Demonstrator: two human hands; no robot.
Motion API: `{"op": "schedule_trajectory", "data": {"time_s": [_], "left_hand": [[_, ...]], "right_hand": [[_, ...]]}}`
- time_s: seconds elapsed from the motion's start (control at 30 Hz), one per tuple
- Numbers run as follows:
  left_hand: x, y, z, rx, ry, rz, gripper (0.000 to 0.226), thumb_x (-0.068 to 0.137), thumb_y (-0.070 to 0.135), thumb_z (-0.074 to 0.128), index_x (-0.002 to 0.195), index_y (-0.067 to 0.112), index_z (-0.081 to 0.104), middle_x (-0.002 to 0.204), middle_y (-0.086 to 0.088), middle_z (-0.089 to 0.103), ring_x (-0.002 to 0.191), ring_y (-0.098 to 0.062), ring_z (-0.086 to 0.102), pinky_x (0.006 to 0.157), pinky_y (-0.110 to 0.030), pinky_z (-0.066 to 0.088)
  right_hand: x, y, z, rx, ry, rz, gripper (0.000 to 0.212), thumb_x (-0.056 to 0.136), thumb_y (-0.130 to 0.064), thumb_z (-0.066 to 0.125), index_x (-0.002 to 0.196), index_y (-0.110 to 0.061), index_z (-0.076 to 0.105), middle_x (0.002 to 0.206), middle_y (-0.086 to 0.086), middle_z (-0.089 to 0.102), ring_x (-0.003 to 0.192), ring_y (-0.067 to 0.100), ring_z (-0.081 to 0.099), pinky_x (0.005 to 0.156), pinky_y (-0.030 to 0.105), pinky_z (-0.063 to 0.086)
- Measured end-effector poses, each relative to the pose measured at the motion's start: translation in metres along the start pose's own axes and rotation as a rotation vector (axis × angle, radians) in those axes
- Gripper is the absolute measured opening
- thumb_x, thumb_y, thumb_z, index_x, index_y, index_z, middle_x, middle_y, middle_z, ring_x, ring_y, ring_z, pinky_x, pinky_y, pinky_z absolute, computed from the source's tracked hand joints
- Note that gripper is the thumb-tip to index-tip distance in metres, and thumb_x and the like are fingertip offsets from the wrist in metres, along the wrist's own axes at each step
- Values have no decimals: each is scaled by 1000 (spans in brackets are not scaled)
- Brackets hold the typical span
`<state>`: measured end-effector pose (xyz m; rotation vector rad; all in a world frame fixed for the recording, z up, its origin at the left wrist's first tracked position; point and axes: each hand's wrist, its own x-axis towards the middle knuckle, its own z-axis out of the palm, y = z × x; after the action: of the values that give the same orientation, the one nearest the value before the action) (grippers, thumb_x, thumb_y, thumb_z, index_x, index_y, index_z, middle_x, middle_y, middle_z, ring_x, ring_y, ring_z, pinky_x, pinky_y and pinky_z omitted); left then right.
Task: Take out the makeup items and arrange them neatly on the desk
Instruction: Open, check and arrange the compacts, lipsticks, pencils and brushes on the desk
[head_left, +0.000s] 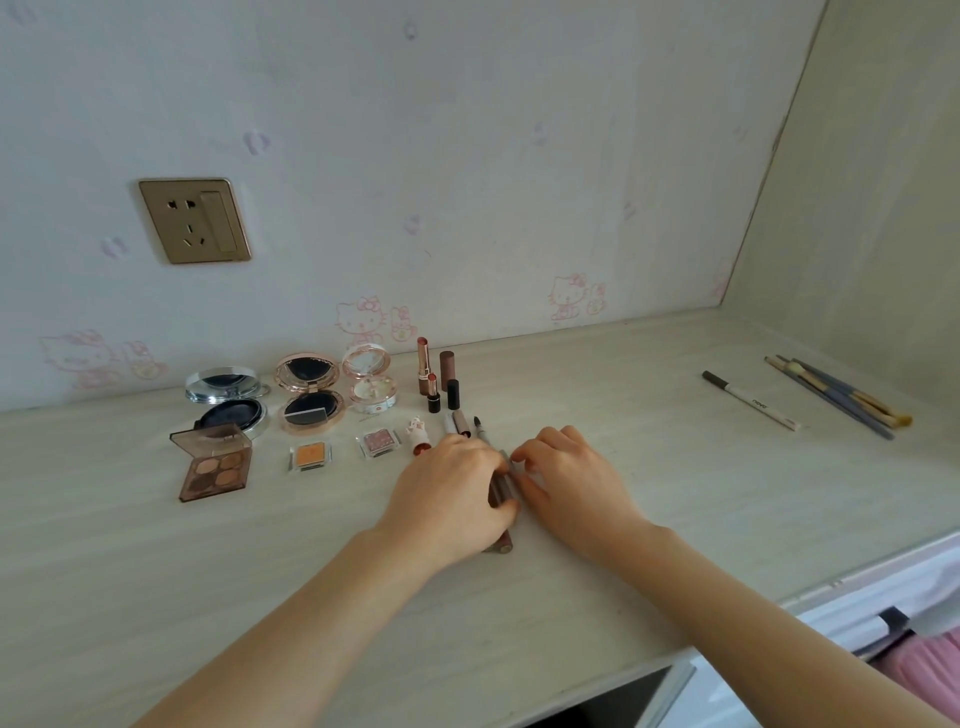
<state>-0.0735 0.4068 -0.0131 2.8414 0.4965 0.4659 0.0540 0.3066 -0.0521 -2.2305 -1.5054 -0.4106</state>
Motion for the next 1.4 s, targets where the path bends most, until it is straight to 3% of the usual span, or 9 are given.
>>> {"op": "schedule_trajectory", "data": {"time_s": [0.1,0.2,0.53,0.93,1.17,1.3,1.4], "left_hand": [[2,1,-3,-7,5,-11,30,83,42,57,109,30,65,109,13,63,110,-9,49,87,-30,47],[7,2,-3,2,15,-34,25,85,40,57,104,28,66,107,13,63,110,-9,49,85,-33,49],[45,42,15,-52,-35,7,28,93,26,46,116,23,62,120,2,61,116,-16,51,86,-36,48],[140,110,77,-118,-170,111,38,95,19,43,131,17,52,134,-5,52,126,-25,45,100,-39,42],[193,145,109,-41,-207,217,54,94,13,41,146,17,27,147,-6,35,132,-29,35,102,-43,40],[220,156,115,6,-209,318,61,93,7,40,150,22,21,157,2,21,140,-23,25,108,-43,35],[233,162,115,91,-222,390,63,93,1,37,150,26,24,156,4,24,142,-19,23,110,-39,32]], "right_hand": [[-2,1,-8,7,-52,21,25,93,-24,54,113,-14,65,108,2,62,103,23,54,79,31,48],[-6,5,-18,3,-70,47,30,96,-24,50,124,-17,58,117,0,60,113,19,51,83,28,45],[-25,58,-70,-102,-179,186,36,99,-30,42,133,-21,48,130,-4,55,122,15,47,94,31,45],[-36,172,-112,-204,-169,372,37,98,-26,45,133,-17,49,129,2,54,118,21,50,92,36,49],[-31,223,-106,-243,-113,497,36,98,-29,45,129,-13,54,125,8,56,118,27,50,95,35,45],[-28,233,-95,-230,-164,509,32,99,-32,40,113,-12,60,106,6,58,101,26,54,83,36,48],[-24,238,-91,-274,-172,456,27,97,-29,43,108,-13,62,97,4,55,93,24,54,75,36,51]]}}
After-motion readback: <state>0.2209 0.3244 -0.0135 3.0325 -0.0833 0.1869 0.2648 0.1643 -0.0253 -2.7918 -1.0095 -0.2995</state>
